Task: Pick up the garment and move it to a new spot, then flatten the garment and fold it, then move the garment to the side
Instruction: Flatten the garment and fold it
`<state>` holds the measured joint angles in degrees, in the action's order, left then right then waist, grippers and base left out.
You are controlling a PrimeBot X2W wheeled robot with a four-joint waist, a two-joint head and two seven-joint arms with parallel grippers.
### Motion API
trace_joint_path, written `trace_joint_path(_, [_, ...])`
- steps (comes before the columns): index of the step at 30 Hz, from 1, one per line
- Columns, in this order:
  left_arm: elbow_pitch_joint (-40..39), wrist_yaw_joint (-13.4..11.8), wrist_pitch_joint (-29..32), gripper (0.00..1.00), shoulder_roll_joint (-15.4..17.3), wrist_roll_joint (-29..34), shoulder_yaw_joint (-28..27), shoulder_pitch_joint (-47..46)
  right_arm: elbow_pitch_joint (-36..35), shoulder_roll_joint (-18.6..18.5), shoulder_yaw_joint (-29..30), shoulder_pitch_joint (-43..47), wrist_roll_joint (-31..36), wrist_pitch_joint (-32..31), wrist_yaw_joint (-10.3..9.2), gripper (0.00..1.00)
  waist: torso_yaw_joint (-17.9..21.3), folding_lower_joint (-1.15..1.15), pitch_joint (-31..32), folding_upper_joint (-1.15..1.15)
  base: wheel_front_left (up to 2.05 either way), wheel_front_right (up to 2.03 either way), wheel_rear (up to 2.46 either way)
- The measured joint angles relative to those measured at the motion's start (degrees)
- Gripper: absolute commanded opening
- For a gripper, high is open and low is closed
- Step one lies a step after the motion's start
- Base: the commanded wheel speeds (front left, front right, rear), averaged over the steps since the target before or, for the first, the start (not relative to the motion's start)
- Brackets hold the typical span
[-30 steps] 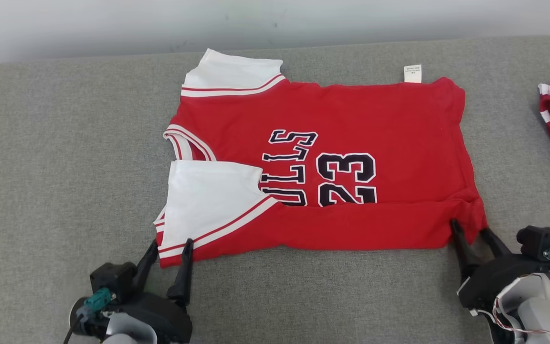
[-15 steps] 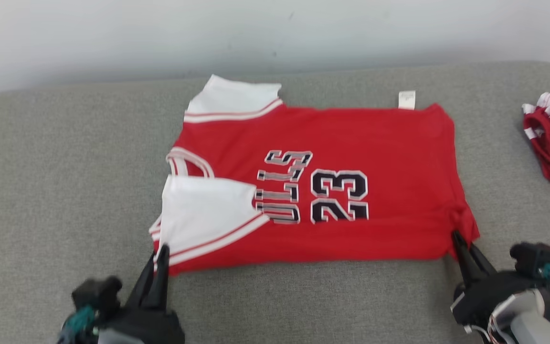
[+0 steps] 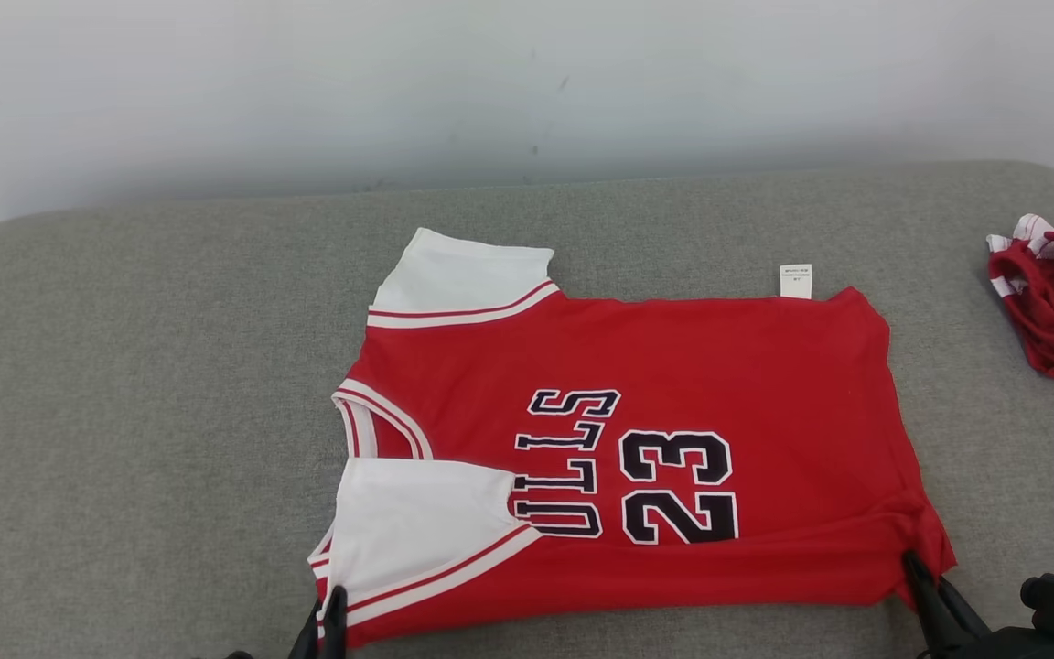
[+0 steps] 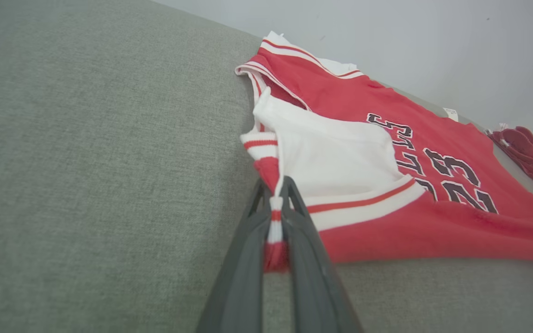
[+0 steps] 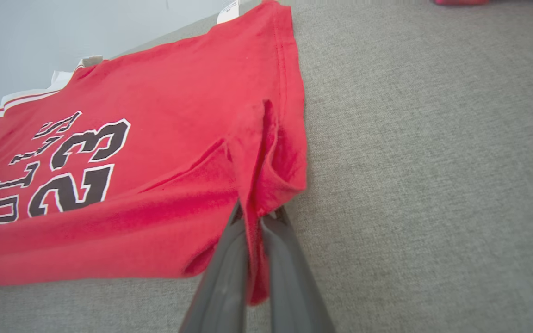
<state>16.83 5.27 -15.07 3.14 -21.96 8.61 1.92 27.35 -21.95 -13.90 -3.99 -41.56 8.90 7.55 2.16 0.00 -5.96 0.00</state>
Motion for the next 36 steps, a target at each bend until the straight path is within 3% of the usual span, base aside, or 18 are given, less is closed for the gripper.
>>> trace_joint_path(1, [0.2, -0.2, 0.0, 0.10, -0.1, 0.0, 0.1, 0.0, -0.4, 0.3, 0.6, 0.3, 0.3, -0.2, 0.00, 1.00, 0.1, 0.00, 0.1, 0.00, 0.00, 0.00, 0.00])
trace_joint_path(2, [0.2, -0.3, 0.0, 0.74, -0.1, 0.0, 0.3, -0.1, -0.7, 0.7, 1.2, 0.4, 0.6, -0.4, 0.00, 1.00, 0.1, 0.00, 0.1, 0.00, 0.00, 0.00, 0.00])
trace_joint_path(3, [0.1, -0.5, 0.0, 1.00, -0.1, 0.0, 0.3, -0.2, -1.0, 1.1, 1.8, 0.5, 1.0, -0.4, 0.00, 1.00, 0.2, 0.00, 0.2, 0.00, 0.00, 0.00, 0.00])
trace_joint_path(23, [-13.6, -4.2, 0.0, 1.00, -0.2, 8.8, -9.2, -3.0, -18.5, 10.5, 10.6, 0.2, 19.2, 4.6, 0.00, 1.00, 1.2, 0.00, 3.9, 0.00, 0.00, 0.00, 0.00])
trace_joint_path(29, [-14.8, -4.1, 0.0, 1.00, 0.1, 10.0, -11.7, -2.3, -21.5, 11.9, 11.0, 2.7, 22.0, 5.3, 0.00, 1.00, 1.5, 0.00, 4.6, 0.00, 0.00, 0.00, 0.00])
trace_joint_path(36, [-15.0, -2.2, 0.0, 1.00, 0.5, 11.6, -11.8, 0.7, -23.4, 12.9, 12.2, 6.6, 23.9, 5.8, 0.00, 1.00, 1.6, 0.00, 5.2, 0.00, 0.00, 0.00, 0.00])
